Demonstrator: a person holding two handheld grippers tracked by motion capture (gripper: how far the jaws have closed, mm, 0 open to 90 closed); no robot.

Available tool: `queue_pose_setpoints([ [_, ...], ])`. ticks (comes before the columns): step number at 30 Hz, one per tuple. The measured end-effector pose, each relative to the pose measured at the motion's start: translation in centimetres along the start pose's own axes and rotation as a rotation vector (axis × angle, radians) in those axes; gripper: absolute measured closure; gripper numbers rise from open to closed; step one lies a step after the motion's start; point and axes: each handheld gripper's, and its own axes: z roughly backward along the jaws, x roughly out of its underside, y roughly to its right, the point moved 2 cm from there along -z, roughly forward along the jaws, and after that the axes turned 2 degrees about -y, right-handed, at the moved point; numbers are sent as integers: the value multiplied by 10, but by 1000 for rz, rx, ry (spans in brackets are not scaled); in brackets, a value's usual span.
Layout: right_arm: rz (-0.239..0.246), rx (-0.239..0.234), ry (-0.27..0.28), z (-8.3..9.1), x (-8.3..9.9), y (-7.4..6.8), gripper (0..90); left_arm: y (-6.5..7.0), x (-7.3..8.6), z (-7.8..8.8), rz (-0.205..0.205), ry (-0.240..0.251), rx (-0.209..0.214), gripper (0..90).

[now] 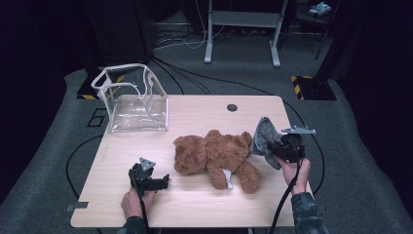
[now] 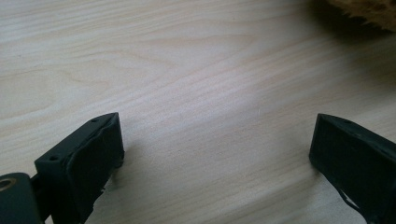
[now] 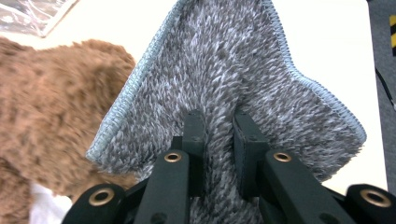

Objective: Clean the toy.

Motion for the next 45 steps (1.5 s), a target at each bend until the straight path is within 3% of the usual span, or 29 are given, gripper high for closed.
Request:
queue_pose_setpoints([
  [7, 28, -40, 11, 1, -11, -15, 775, -1, -3, -2, -19, -1, 17, 29],
  [22, 86, -140, 44, -3, -28, -59, 773, -1, -3, -2, -19, -1, 18, 29],
  [33, 156, -240, 36, -19, -36, -113, 773, -1, -3, -2, -19, -1, 18, 29],
  [45, 198, -307, 23, -33, -40, -149, 767, -1, -2, -2, -21, -1, 17, 29],
])
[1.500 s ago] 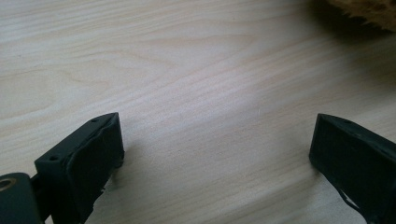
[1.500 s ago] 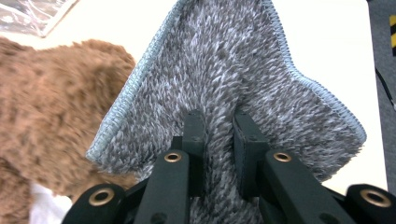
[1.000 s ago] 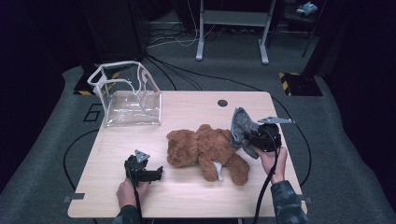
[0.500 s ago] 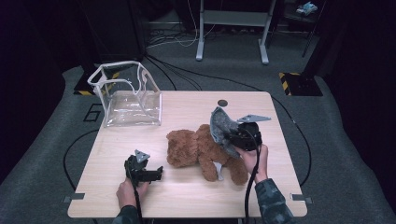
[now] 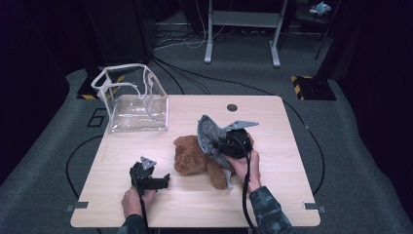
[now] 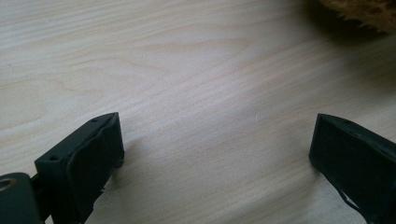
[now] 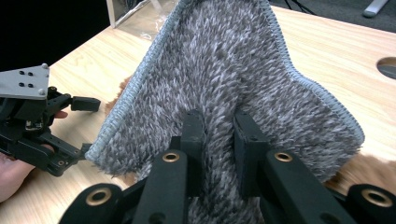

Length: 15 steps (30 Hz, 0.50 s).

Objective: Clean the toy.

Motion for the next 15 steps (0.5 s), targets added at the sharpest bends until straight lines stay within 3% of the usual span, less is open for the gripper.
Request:
queue_pose_setpoints([
  [15, 76, -24, -69, -32, -9, -30, 759, 0, 0, 0, -3, -4, 2, 29],
])
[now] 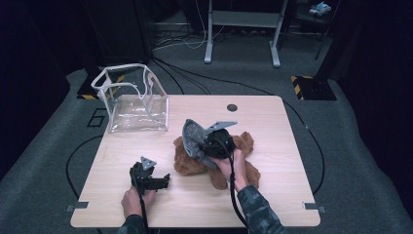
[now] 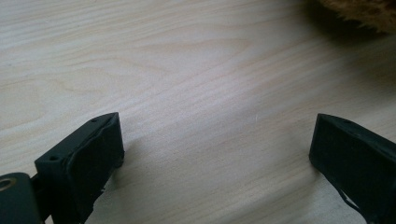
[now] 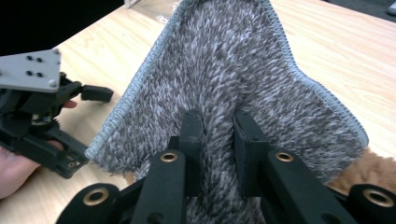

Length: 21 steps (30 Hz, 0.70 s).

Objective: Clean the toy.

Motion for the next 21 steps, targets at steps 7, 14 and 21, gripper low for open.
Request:
queue_pose_setpoints([
  [7, 12, -32, -11, 2, 7, -7, 759, 0, 0, 0, 1, 1, 0, 29],
  [14, 26, -74, -30, 6, 21, -16, 760, 1, 0, -1, 10, 8, -2, 29],
  [21, 43, -120, -42, 5, 38, -26, 760, 0, 0, 0, 0, 0, 0, 29],
])
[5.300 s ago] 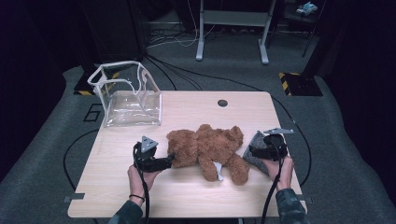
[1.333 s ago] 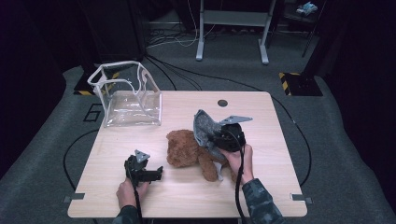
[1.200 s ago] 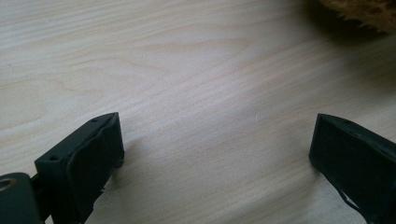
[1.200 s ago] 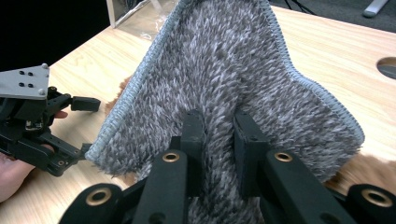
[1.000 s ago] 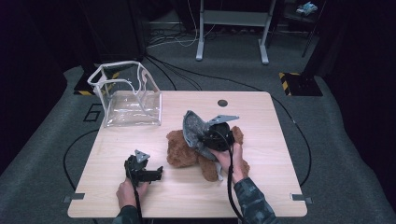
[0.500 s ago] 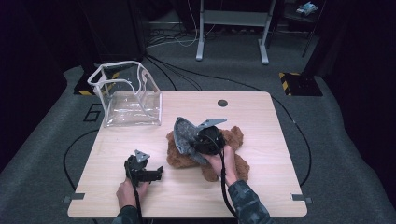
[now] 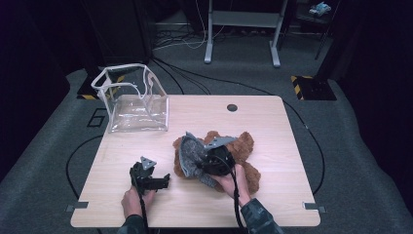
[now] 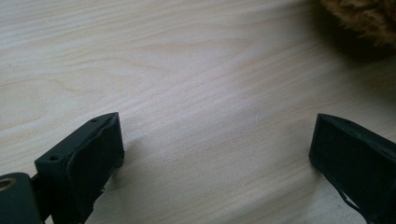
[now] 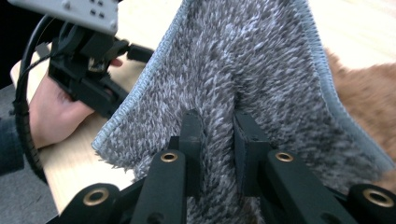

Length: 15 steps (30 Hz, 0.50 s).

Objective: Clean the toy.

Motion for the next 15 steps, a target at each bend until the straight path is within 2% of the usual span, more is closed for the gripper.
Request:
queue_pose_setpoints([
  [6, 12, -28, -44, -12, 15, -5, 762, 0, 0, 0, 3, 3, -1, 29],
  [15, -17, -53, -152, -39, 36, -12, 763, 0, 0, 0, 3, 3, -1, 29],
])
